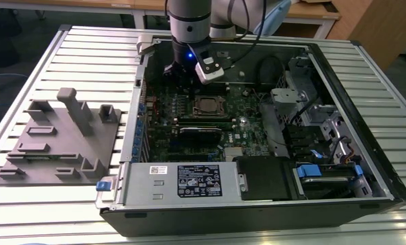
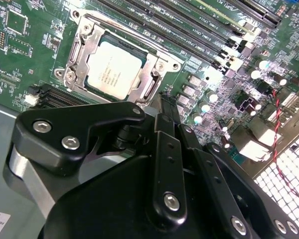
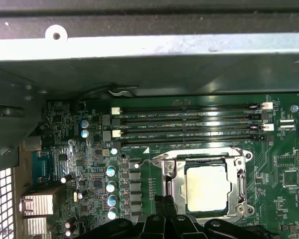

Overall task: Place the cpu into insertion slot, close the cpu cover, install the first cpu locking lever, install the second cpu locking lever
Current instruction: 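Install the first cpu locking lever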

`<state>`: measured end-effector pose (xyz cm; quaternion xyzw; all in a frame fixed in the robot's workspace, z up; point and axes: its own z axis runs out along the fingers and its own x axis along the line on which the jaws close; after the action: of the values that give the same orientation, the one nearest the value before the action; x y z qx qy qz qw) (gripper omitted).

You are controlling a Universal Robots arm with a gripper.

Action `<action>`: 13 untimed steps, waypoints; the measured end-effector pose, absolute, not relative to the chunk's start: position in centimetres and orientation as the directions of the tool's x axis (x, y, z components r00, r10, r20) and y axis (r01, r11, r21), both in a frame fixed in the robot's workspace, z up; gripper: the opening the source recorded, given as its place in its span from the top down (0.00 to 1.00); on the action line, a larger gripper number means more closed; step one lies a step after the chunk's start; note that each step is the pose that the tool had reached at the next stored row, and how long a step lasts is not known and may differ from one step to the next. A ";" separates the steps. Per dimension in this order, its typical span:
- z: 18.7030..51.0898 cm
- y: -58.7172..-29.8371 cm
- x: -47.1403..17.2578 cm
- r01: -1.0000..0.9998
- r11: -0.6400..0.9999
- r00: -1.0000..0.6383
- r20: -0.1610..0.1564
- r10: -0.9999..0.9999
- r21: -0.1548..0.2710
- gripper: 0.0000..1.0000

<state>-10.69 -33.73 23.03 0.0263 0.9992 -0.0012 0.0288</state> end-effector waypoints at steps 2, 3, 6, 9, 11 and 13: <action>23.0 -33.7 -10.7 0.053 0.999 -0.997 -0.058 0.053 -0.001 0.89; 23.0 -33.7 -10.7 0.053 0.999 -0.997 -0.058 0.053 -0.001 0.89; 23.1 -33.7 -10.8 0.053 0.999 -0.997 -0.057 0.053 -0.001 0.89; 23.0 -33.7 -10.9 0.053 0.999 -0.997 -0.058 0.053 -0.001 0.89; 23.1 -33.7 -11.1 0.053 0.999 -0.997 -0.058 0.053 -0.001 0.89; 23.0 -33.7 -11.2 0.053 0.999 -0.997 -0.058 0.053 -0.001 0.89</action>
<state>-11.20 -33.72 23.05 0.0264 0.9992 -0.0012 0.0289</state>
